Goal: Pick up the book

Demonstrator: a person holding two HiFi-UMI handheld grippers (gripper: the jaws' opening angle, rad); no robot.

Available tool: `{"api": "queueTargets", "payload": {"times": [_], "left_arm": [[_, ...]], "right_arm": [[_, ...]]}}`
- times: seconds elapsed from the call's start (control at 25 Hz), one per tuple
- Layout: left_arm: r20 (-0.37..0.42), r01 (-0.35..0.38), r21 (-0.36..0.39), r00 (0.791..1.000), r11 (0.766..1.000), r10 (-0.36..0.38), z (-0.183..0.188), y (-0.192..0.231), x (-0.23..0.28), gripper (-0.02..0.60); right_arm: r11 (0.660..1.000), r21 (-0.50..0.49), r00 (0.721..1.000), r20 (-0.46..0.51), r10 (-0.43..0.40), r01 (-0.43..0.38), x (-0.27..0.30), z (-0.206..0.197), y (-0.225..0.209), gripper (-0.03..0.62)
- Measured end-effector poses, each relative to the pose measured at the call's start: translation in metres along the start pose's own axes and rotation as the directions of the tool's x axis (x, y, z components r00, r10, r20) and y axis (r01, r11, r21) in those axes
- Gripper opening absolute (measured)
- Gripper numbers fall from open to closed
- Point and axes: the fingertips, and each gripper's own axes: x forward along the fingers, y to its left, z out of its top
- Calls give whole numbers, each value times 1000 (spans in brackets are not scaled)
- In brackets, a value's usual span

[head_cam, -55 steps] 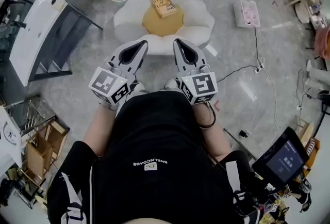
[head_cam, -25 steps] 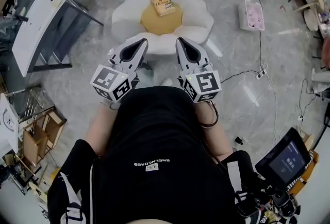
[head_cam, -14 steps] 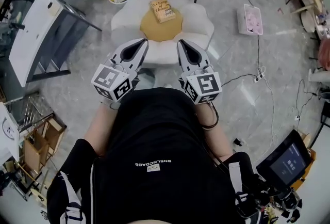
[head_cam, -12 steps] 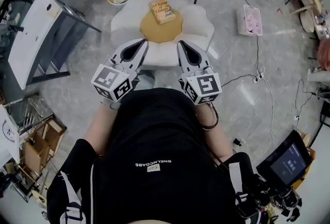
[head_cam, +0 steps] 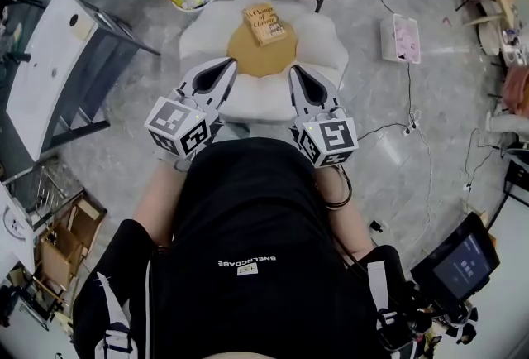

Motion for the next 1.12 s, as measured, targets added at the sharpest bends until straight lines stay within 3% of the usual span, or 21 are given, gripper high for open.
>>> {"api": "queueTargets", "payload": {"times": [0.56,0.88,1.12], "left_arm": [[-41,49,-69,998,996,-52,15,111,14,14],[-72,56,-101,995,993,-64,14,143,36,14],[-76,31,-122,996,992,-41,16,151,52,14]], "right_arm": [[999,23,996,-77,-42,44,99,8,10,26],[997,50,992,-111,-52,58,130,7,-7,26],[998,63,991,-132,-16,24,149,9,-24,26]]}}
